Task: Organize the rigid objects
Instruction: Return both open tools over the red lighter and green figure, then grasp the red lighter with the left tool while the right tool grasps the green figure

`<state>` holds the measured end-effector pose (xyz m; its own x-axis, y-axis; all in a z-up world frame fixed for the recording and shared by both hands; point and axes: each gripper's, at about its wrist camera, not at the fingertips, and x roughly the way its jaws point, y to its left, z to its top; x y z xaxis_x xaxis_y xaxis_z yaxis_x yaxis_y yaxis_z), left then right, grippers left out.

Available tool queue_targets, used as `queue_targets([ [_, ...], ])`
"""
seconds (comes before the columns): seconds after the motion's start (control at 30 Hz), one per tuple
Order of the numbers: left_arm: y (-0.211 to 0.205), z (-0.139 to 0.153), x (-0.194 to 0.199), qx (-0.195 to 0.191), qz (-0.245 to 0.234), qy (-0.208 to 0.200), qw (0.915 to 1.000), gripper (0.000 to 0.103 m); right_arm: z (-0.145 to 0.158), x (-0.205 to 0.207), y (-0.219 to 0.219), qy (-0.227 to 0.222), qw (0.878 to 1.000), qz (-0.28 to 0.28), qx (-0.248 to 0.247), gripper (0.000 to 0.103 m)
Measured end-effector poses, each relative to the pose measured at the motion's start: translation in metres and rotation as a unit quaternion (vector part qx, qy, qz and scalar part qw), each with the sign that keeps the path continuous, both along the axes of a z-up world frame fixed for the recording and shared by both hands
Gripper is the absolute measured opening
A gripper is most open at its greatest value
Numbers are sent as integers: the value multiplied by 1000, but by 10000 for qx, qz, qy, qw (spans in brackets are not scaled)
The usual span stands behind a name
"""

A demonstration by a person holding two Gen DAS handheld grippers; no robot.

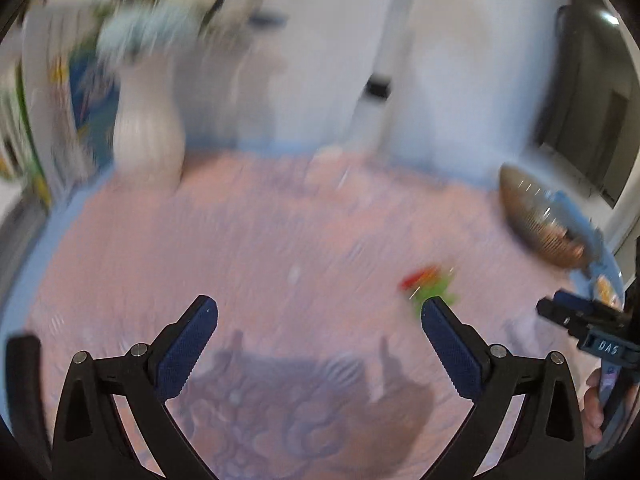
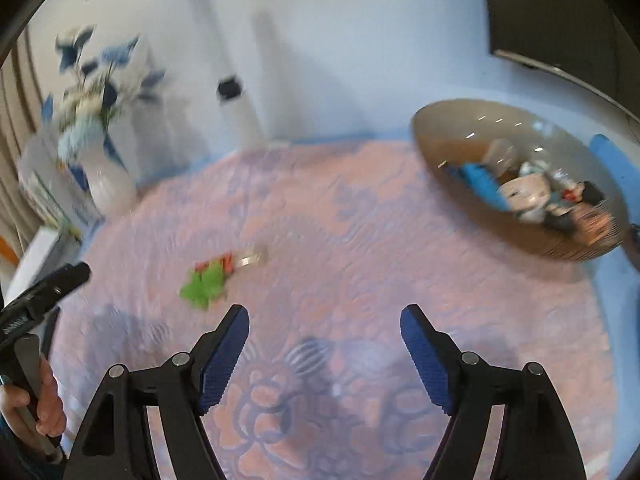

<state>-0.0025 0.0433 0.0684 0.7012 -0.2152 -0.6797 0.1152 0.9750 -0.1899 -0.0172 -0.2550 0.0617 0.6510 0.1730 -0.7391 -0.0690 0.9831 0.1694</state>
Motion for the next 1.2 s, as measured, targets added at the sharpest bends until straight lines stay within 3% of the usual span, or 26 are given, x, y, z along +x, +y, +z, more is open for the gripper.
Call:
queue_targets([
  [0.13, 7, -27, 0, -78, 52, 198, 9998, 102, -21, -1, 19, -44, 9992, 45, -395, 77],
  [0.4, -4, -24, -6, 59, -187, -2, 9998, 102, -34, 6, 17, 298, 9981, -87, -535, 77],
  [0.43, -5, -23, -8, 89, -207, -63, 9997, 102, -34, 8, 17, 457, 9972, -235, -551, 77],
  [0.5, -4, -21, -10, 120, -179, -139, 9997, 102, -23, 16, 20, 1000, 9926, -676, -104, 77],
  [0.57, -1, -18, -13, 180, 65, -307, 9993, 102, -2, 17, 36, 878, 9931, -479, 614, 79],
  [0.6, 1, -17, -16, 168, 127, -373, 9991, 102, 6, 21, 50, 762, 9946, -326, 621, 80],
  [0.7, 4, -12, -22, 124, 182, -586, 9980, 102, 7, 41, 89, 631, 9977, -169, -176, 80],
  [0.83, 6, -6, -32, 118, 225, -895, 9957, 102, -15, 58, 113, 573, 9983, -13, -84, 80],
  [0.9, 6, -6, -30, 105, 184, -876, 9959, 102, -28, 65, 120, 603, 9979, -96, -191, 75],
  [0.97, 7, -6, -28, 42, 154, -824, 9965, 102, -40, 71, 126, 667, 9969, -51, -419, 45],
  [1.07, 11, -8, -25, -62, 155, -768, 9969, 102, -41, 67, 128, 500, 9961, -46, -722, 43],
  [1.2, 10, -10, -22, -82, 91, -656, 9978, 102, -35, 54, 99, 461, 9971, -199, -579, 43],
])
